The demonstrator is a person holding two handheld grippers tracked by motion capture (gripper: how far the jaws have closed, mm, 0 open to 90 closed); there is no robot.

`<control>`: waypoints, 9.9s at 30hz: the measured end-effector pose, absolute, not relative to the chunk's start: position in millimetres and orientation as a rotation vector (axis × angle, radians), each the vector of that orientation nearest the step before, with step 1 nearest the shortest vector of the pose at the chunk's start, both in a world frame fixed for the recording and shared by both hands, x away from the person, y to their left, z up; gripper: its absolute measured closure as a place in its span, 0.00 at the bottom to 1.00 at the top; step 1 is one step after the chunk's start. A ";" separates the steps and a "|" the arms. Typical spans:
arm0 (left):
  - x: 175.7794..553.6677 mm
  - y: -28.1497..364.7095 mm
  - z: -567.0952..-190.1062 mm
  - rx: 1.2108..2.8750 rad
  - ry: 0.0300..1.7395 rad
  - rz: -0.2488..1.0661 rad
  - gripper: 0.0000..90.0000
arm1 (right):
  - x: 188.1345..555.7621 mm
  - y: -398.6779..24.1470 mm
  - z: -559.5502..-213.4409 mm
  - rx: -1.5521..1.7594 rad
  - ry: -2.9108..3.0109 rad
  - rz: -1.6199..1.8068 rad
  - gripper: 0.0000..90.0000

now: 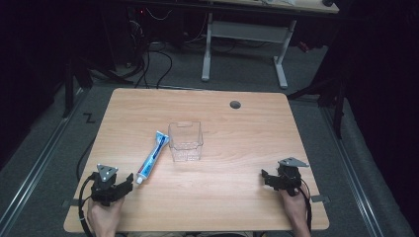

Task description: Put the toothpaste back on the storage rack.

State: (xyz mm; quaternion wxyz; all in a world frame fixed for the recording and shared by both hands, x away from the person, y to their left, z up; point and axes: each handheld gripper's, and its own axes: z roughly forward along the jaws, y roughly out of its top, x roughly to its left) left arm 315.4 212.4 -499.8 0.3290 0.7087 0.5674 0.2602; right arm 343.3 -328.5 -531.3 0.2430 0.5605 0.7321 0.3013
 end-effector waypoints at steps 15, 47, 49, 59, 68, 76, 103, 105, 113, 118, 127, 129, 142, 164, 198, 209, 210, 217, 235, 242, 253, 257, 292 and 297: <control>324.4 185.0 -487.5 1.947 1.368 0.631 0.41 | 343.2 -328.2 -531.2 1.535 1.999 0.823 0.22; 390.4 151.8 -463.4 2.092 1.352 0.573 0.44 | 343.4 -328.2 -531.2 1.533 2.000 0.822 0.22; 394.6 150.0 -462.0 2.102 1.353 0.576 0.44 | 343.5 -328.2 -531.3 1.533 2.000 0.824 0.22; 415.4 140.1 -461.8 2.121 1.348 0.536 0.44 | 343.6 -328.1 -531.2 1.534 2.001 0.823 0.22; 431.9 132.1 -468.3 2.148 1.369 0.526 0.46 | 343.7 -328.3 -531.3 1.531 2.002 0.823 0.22; 446.0 131.5 -477.2 2.152 1.419 0.493 0.47 | 343.8 -328.3 -531.3 1.530 2.002 0.822 0.22; 471.0 128.8 -508.9 2.192 1.502 0.414 0.59 | 343.7 -328.2 -531.3 1.531 2.002 0.823 0.22; 471.4 129.3 -508.7 2.190 1.503 0.410 0.62 | 343.6 -328.1 -531.2 1.534 2.000 0.823 0.22; 475.5 132.4 -506.8 2.190 1.529 0.385 0.67 | 343.6 -328.1 -531.3 1.534 2.000 0.823 0.22; 476.6 130.9 -504.0 2.212 1.525 0.388 0.72 | 343.6 -328.1 -531.3 1.534 2.001 0.823 0.22; 475.2 135.0 -498.6 2.203 1.513 0.357 0.79 | 343.6 -328.1 -531.2 1.534 2.001 0.823 0.22; 474.2 134.8 -497.8 2.212 1.503 0.360 0.79 | 343.6 -328.1 -531.2 1.534 2.000 0.823 0.22; 466.1 139.5 -483.9 2.186 1.454 0.359 0.81 | 343.8 -328.3 -531.3 1.530 2.002 0.822 0.22; 441.8 161.3 -443.0 2.059 1.356 0.369 0.82 | 343.8 -328.2 -531.3 1.531 2.002 0.823 0.22; 405.4 140.5 -378.0 1.961 1.116 0.421 0.82 | 343.5 -328.1 -531.2 1.533 2.002 0.823 0.22; 406.4 124.7 -359.1 1.926 1.049 0.405 0.82 | 343.6 -328.2 -531.3 1.529 2.003 0.824 0.22; 406.4 124.7 -359.1 1.926 1.049 0.405 0.82 | 343.5 -328.1 -531.2 1.532 2.003 0.822 0.22; 408.8 113.1 -348.7 1.913 1.019 0.404 0.82 | 343.5 -328.2 -531.3 1.528 2.004 0.823 0.22; 429.8 91.1 -346.9 1.884 0.984 0.405 0.82 | 343.1 -328.0 -531.2 1.529 2.005 0.823 0.22; 438.0 84.3 -350.5 1.865 0.989 0.408 0.82 | 343.1 -328.0 -531.2 1.530 2.005 0.823 0.22; 452.3 69.8 -346.6 1.866 0.987 0.418 0.82 | 343.1 -328.0 -531.2 1.529 2.005 0.823 0.22; 456.9 65.0 -345.4 1.860 0.988 0.425 0.82 | 343.1 -328.0 -531.2 1.530 2.005 0.823 0.22; 470.9 48.5 -376.9 1.964 1.001 0.442 0.82 | 343.1 -328.0 -531.2 1.530 2.005 0.823 0.22; 471.7 45.4 -385.4 1.995 1.004 0.432 0.82 | 343.1 -328.0 -531.2 1.530 2.005 0.823 0.22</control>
